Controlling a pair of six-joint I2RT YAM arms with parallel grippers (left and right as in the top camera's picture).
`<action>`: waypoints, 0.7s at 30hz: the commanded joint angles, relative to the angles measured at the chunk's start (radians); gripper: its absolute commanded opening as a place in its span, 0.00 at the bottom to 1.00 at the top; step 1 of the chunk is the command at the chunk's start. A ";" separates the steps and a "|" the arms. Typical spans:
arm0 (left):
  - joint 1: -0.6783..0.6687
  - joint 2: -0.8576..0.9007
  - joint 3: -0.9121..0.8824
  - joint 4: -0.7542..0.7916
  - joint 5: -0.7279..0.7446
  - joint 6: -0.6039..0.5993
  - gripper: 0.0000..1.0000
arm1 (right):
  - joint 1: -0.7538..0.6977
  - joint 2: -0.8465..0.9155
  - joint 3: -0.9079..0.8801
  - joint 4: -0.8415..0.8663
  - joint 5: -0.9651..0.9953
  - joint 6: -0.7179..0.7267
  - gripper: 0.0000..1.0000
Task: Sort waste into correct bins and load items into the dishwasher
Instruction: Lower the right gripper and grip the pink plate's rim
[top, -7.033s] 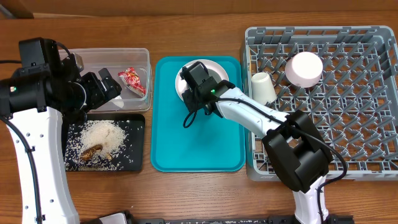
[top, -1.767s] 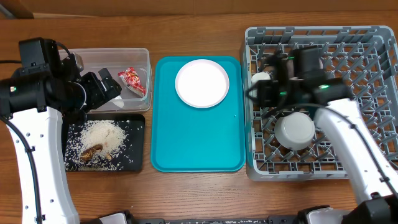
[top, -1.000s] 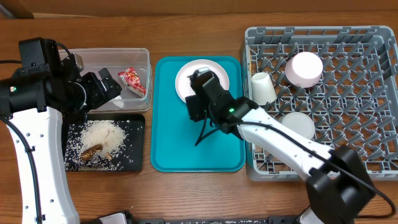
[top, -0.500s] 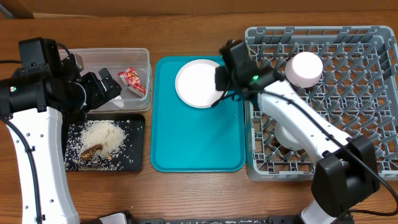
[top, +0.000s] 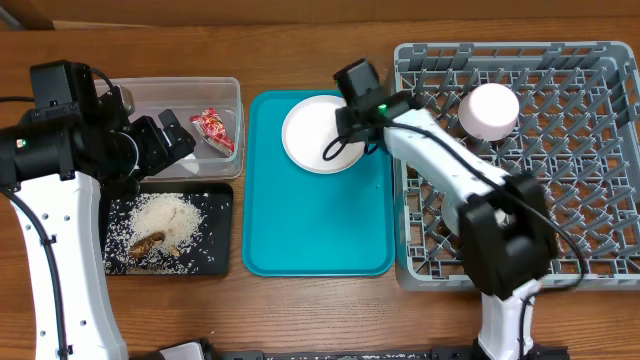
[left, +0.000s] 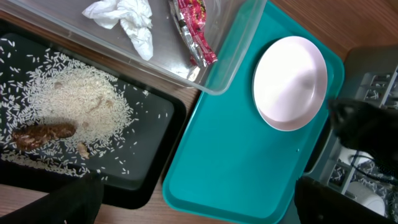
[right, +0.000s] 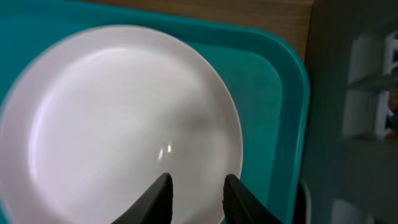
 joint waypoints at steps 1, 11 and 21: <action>-0.003 -0.006 0.010 0.001 0.008 -0.003 1.00 | 0.016 0.064 0.008 0.042 0.089 -0.047 0.31; -0.003 -0.006 0.010 0.001 0.008 -0.003 1.00 | 0.016 0.159 0.007 0.079 0.089 -0.071 0.33; -0.003 -0.006 0.010 0.001 0.008 -0.003 1.00 | 0.018 0.193 0.007 0.091 0.125 -0.124 0.41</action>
